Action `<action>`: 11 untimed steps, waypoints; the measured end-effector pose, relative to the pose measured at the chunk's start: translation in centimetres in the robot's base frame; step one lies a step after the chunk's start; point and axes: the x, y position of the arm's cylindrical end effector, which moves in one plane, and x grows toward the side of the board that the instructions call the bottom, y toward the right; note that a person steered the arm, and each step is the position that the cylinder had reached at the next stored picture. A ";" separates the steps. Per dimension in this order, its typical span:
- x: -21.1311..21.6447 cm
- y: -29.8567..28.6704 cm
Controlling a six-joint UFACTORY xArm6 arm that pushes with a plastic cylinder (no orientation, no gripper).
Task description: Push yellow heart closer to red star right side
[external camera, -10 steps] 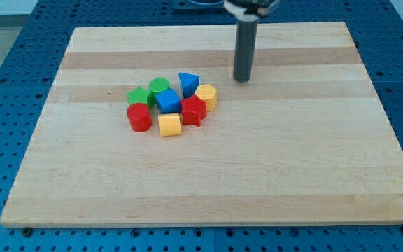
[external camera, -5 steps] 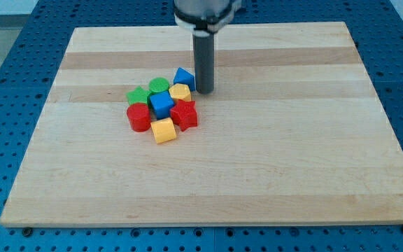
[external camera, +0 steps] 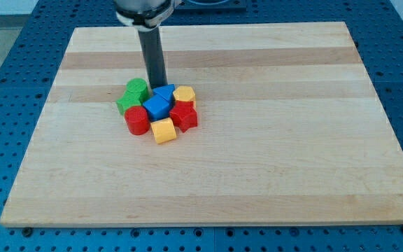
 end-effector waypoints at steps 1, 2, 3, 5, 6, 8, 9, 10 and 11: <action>2.8 0.7; 5.3 1.8; 5.4 1.0; 9.1 0.0; 11.4 -0.5; 10.6 -0.3; 12.3 -4.3; 13.6 -2.3; 13.0 0.9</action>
